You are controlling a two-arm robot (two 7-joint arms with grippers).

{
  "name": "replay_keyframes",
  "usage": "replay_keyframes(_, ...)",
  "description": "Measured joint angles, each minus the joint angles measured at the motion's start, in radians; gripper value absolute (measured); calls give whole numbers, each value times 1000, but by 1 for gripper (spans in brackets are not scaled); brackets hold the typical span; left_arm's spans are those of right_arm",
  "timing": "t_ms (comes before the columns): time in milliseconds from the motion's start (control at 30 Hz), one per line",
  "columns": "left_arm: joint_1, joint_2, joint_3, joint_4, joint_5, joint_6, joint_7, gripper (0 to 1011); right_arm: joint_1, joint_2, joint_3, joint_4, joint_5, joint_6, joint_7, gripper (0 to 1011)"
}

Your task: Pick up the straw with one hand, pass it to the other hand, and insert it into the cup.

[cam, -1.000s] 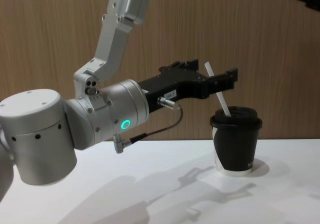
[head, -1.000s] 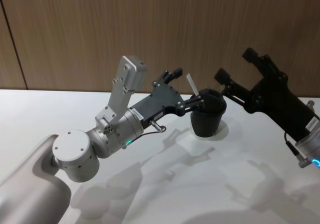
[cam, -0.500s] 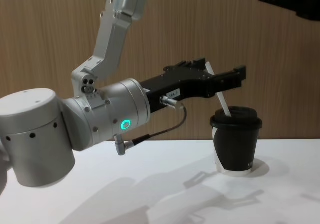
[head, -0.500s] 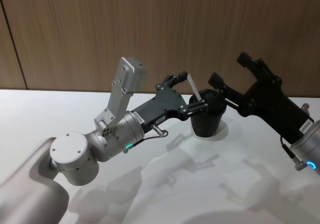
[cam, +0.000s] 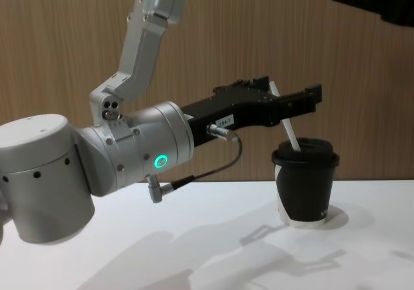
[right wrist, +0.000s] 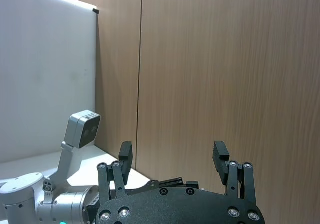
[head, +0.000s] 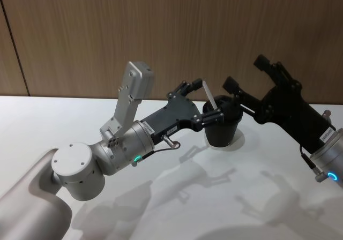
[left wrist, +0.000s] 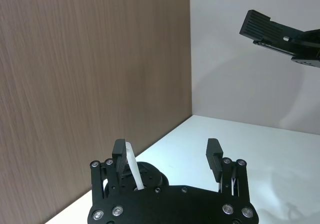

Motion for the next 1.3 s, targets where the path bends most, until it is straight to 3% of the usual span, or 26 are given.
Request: replay_keyframes(1300, 4, 8, 5, -10, -14, 7, 0, 1003, 0, 6, -5, 3, 6, -20, -4, 1001)
